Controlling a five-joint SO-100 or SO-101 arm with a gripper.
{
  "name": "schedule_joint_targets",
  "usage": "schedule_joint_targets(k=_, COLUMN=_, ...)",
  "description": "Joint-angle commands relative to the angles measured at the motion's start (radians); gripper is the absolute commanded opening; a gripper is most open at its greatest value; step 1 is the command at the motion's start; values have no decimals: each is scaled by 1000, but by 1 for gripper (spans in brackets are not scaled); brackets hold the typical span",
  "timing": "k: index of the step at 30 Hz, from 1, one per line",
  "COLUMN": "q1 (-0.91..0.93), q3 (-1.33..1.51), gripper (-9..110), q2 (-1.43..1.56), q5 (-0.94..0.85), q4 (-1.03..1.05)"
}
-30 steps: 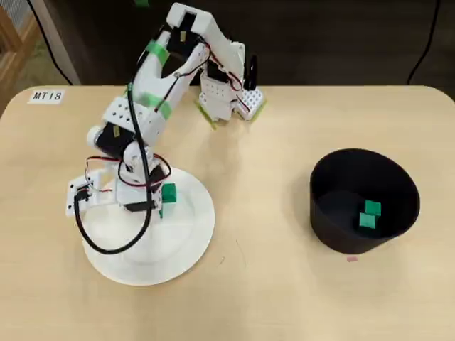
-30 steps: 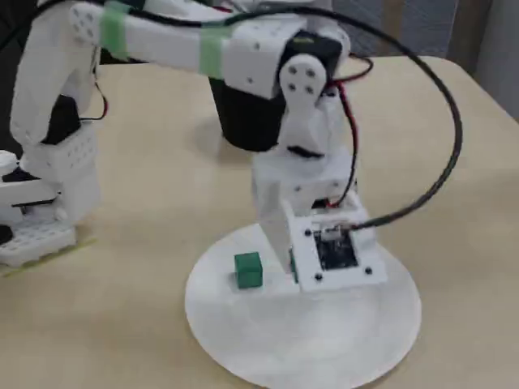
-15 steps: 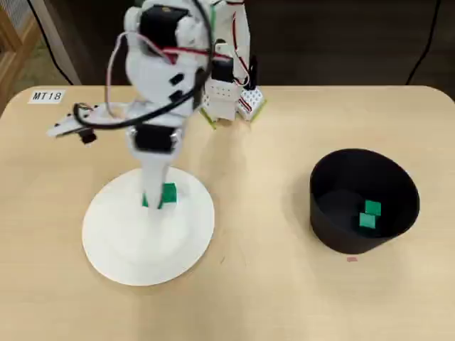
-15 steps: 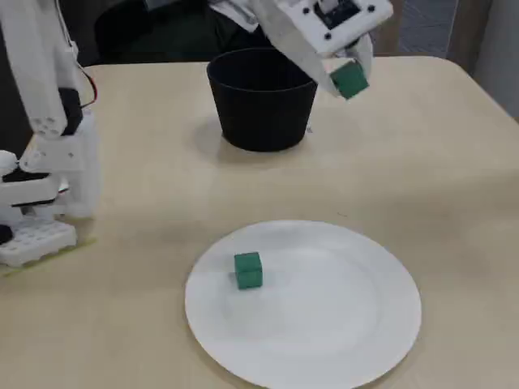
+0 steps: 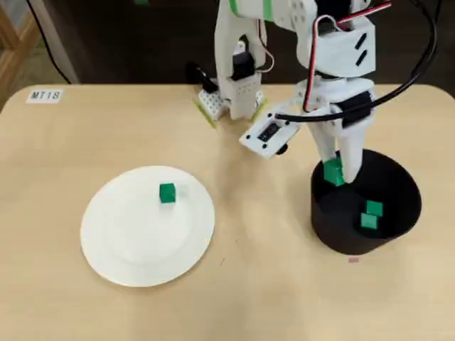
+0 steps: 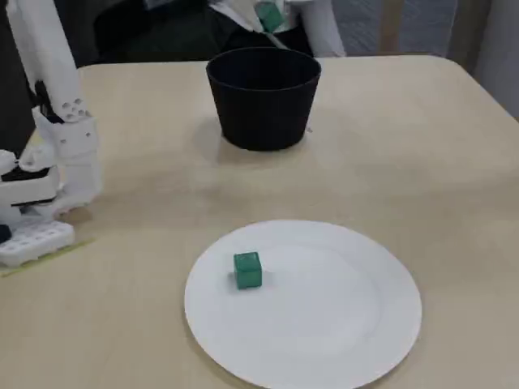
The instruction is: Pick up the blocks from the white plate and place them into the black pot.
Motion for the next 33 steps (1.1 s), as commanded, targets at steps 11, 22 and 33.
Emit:
schedule_joint_targets(k=11, q1=-120, q3=-32, gripper=3, q2=-138, q5=35, q4=-35)
schedule_joint_targets(k=22, q1=21, q3=-32, gripper=33, q2=-164, q5=-32, q4=-46)
schedule_joint_targets(k=33, q1=730, q3=38, gripper=-2, q2=84, q5=-247, q4=110)
